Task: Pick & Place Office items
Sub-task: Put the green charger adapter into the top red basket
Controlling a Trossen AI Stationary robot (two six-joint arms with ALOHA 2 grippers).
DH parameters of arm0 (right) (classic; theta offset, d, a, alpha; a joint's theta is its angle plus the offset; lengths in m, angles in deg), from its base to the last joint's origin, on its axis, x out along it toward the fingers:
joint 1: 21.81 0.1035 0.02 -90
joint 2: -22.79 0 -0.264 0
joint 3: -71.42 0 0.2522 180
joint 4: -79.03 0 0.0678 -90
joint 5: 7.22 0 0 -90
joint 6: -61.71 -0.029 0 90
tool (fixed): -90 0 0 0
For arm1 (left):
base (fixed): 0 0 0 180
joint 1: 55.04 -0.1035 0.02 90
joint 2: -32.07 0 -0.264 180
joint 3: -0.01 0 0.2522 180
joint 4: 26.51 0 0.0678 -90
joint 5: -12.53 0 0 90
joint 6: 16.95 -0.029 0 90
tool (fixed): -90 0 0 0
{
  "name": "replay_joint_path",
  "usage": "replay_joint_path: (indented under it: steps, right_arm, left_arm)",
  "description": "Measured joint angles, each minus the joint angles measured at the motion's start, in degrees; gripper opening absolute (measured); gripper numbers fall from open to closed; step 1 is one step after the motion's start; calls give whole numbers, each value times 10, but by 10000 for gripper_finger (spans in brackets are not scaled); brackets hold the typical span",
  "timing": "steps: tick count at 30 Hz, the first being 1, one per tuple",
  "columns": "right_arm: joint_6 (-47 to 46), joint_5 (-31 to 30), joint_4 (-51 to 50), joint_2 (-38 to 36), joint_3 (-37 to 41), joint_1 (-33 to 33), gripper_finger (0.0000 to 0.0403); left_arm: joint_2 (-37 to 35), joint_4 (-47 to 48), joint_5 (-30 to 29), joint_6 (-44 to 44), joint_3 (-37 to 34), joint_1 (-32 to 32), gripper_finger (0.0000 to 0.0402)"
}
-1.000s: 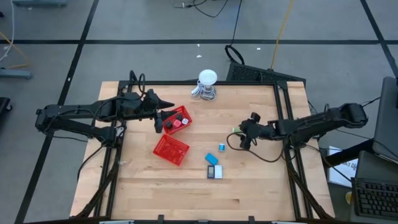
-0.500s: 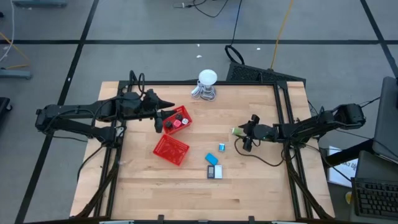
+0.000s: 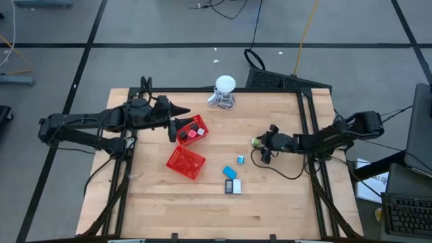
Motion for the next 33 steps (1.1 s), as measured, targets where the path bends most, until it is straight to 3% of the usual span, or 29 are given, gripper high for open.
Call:
replay_joint_path:
  steps: [6, 13, 24, 33]
  right_arm:
    - [6, 0, 20, 30, 0, 0, 200]
    - [15, -1, 62, 44, 0, 0, 125]
    - [110, -1, 183, -7, -13, 0, 123]
    - [229, -1, 177, -7, -140, 31, 123]
  left_arm:
    - [0, 0, 0, 4, 0, 0, 214]
    - [0, 0, 0, 2, 0, 0, 200]
    - [9, -7, -3, 1, 0, 0, 171]
    - [113, -64, -5, 46, 0, 0, 149]
